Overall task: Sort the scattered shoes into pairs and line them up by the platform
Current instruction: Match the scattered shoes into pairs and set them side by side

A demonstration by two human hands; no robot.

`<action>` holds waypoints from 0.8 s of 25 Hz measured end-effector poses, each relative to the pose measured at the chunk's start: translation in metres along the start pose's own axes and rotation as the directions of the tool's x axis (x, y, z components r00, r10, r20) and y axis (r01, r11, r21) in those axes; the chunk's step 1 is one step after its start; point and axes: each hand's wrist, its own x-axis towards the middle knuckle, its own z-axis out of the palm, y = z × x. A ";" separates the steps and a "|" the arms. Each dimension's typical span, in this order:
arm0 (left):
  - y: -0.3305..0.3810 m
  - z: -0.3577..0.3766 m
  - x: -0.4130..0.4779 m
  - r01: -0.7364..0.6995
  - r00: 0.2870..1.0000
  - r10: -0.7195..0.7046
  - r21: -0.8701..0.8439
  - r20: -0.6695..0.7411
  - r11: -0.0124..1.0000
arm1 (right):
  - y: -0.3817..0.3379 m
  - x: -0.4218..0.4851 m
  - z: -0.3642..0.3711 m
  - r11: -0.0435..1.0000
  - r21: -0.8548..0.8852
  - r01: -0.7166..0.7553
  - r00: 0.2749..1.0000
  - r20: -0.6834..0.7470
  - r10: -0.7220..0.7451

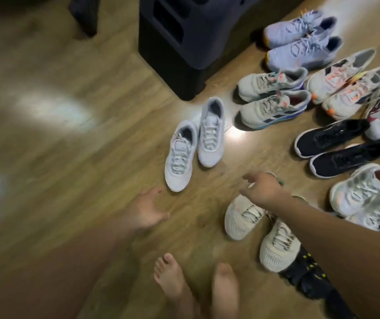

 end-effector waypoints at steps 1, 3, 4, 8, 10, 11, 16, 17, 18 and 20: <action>-0.004 -0.003 0.001 0.035 0.999 -0.035 -0.023 0.008 0.999 | -0.014 0.013 -0.001 1.000 -0.012 0.007 1.000 0.007 -0.007; -0.005 -0.008 0.014 0.083 0.996 -0.083 -0.010 0.012 0.996 | -0.035 0.046 -0.007 0.999 -0.028 0.025 1.000 0.016 -0.024; 0.000 -0.009 0.028 0.068 0.998 -0.068 0.024 0.001 0.997 | -0.046 0.065 -0.011 0.999 -0.029 0.035 0.999 0.014 -0.035; 0.034 -0.027 0.119 -0.121 0.992 0.122 0.030 -0.024 0.992 | -0.091 0.167 -0.021 0.994 -0.042 0.100 0.993 -0.061 -0.102; 0.052 -0.037 0.182 -0.153 0.984 0.151 0.022 0.092 0.988 | -0.099 0.212 -0.017 0.990 -0.027 0.138 0.987 -0.084 -0.140; 0.063 -0.042 0.207 -0.107 0.983 0.100 0.042 0.157 0.993 | -0.099 0.229 -0.013 0.989 -0.028 0.146 0.986 -0.083 -0.148; 0.090 -0.051 0.218 -0.099 0.988 0.046 0.386 0.146 0.917 | -0.076 0.188 -0.010 0.998 0.031 0.046 0.994 -0.098 -0.043; 0.099 -0.055 0.208 -0.134 0.985 0.076 0.400 0.157 0.907 | -0.066 0.166 -0.010 0.998 0.055 0.006 0.995 -0.100 0.000; 0.108 -0.056 0.200 -0.206 0.972 0.135 0.426 0.191 0.881 | -0.055 0.145 -0.010 0.996 0.080 -0.029 0.992 -0.120 0.038; 0.128 -0.056 0.193 -0.337 0.935 0.214 0.516 0.284 0.788 | -0.037 0.113 -0.008 0.979 0.175 -0.102 0.982 -0.142 0.128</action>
